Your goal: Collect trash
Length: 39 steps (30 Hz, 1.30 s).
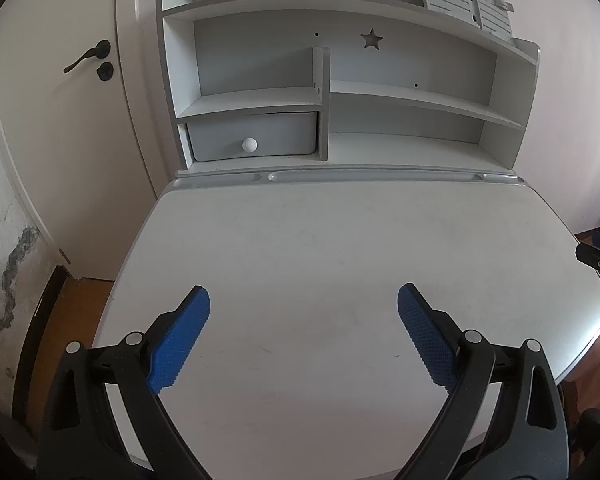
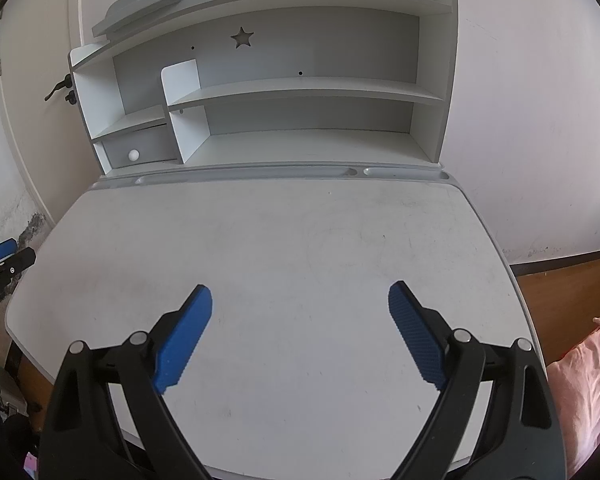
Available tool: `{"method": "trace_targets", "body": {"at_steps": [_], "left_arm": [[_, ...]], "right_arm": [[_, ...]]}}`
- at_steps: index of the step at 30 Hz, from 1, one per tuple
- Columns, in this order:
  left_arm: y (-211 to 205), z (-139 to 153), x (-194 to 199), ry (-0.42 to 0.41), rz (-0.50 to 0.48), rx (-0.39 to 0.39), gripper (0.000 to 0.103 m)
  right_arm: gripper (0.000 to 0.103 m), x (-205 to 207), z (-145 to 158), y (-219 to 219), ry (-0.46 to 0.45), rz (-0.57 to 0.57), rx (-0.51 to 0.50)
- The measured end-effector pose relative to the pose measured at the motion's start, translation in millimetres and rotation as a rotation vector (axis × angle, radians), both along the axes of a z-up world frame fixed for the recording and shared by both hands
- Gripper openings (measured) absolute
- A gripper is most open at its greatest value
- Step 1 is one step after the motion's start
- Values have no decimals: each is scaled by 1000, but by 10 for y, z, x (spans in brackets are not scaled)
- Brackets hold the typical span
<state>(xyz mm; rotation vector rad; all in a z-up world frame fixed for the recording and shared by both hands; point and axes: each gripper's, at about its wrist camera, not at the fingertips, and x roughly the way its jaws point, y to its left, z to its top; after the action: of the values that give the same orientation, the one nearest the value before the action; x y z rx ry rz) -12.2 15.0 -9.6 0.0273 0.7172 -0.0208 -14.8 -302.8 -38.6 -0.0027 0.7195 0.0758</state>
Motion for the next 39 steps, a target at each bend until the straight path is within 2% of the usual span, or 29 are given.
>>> {"method": "trace_targets", "body": {"at_steps": [39], "left_arm": [[-97, -33, 1, 7, -20, 8, 92]], "right_arm": [[87, -56, 11, -50, -6, -4, -3]]}}
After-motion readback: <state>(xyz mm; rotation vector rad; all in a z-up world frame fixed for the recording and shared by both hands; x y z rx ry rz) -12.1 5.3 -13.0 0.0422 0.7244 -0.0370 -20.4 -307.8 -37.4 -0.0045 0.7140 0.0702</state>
